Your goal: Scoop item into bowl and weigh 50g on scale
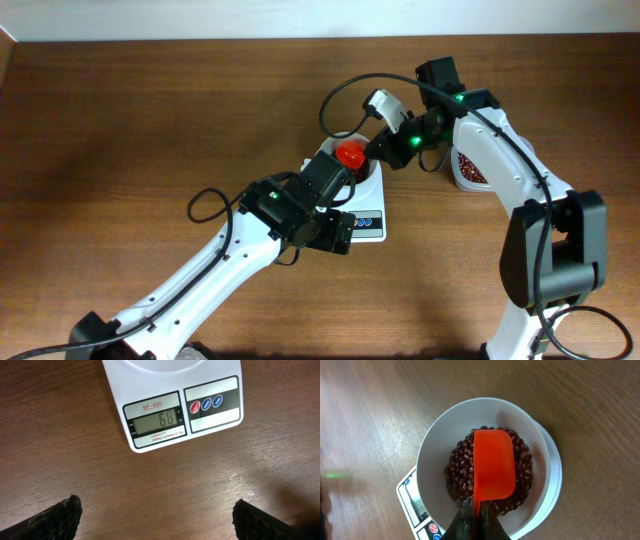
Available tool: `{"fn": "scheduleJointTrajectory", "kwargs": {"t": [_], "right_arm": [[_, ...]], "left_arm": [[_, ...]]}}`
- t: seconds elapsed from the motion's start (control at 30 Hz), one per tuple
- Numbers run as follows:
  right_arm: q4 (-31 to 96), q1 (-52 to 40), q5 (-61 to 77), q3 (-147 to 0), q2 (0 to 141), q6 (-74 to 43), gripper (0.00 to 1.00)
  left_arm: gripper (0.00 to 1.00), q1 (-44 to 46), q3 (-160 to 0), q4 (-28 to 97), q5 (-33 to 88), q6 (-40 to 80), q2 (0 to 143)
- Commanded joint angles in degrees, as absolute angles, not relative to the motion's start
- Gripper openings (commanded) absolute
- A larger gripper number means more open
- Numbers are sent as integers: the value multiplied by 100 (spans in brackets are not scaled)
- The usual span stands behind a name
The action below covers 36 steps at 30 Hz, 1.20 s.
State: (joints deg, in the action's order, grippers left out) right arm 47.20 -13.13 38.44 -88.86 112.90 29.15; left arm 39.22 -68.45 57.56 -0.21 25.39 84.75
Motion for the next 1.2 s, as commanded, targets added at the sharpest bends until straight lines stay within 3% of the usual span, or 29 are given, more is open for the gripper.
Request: {"fn": "scheduleJointTrajectory", "kwargs": {"t": [0.0, 0.63, 1.17], "right_arm": [[4890, -1354, 3854, -8827, 11386, 2969, 4], [5273, -1332, 4956, -8976, 11384, 2259, 4], [5159, -742, 6003, -9050, 11384, 2047, 4]], "left_arm": [[99, 3933, -6803, 5747, 3, 2611, 8431], [99, 3933, -6801, 5749, 3, 2611, 8429], [99, 3933, -6801, 5749, 3, 2611, 8429]]}}
